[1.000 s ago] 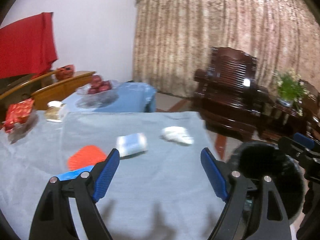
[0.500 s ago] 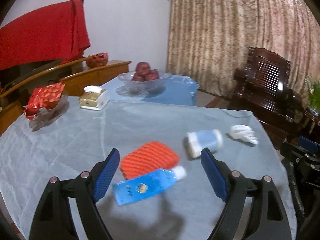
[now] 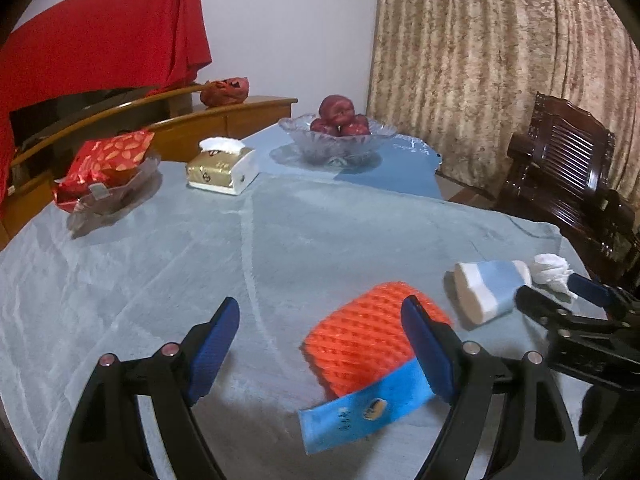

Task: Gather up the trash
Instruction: 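Return both tools to the table toward the orange sleeve and cup, then grasp the blue-white cup with the right tool while the left tool grasps the orange mesh sleeve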

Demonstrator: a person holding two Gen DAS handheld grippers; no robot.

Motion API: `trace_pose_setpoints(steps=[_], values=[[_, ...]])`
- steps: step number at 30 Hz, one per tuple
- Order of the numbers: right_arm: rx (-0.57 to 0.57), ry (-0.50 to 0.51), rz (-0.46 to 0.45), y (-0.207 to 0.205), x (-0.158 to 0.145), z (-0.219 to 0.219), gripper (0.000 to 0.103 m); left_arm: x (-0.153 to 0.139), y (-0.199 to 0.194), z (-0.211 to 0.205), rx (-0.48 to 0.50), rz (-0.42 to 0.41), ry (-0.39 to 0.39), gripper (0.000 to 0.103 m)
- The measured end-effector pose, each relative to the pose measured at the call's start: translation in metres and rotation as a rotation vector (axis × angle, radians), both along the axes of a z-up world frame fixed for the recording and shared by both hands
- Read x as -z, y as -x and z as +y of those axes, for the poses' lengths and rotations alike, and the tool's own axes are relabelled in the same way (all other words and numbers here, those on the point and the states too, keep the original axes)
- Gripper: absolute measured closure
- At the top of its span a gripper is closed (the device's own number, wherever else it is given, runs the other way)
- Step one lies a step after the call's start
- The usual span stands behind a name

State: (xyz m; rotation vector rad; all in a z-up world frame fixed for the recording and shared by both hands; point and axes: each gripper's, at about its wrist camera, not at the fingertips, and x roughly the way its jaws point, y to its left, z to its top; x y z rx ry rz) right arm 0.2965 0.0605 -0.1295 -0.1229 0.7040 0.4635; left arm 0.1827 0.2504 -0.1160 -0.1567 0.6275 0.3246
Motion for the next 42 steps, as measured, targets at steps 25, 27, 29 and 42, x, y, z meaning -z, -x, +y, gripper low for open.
trace_pose_setpoints(steps=[25, 27, 29, 42], values=[[0.017, 0.077, 0.146, -0.039, 0.044, 0.020, 0.028, 0.026, -0.030, 0.006, 0.062, 0.055, 0.067, 0.022], [0.013, 0.067, 0.143, -0.037, 0.042, 0.015, 0.028, 0.026, -0.033, 0.001, 0.076, 0.058, 0.075, 0.021], [0.015, 0.057, 0.133, -0.033, 0.038, 0.008, 0.028, 0.028, -0.036, -0.004, 0.089, 0.064, 0.080, 0.021], [0.025, 0.028, 0.125, -0.017, 0.032, -0.024, 0.028, 0.046, -0.064, -0.026, 0.124, 0.148, 0.078, 0.018]])
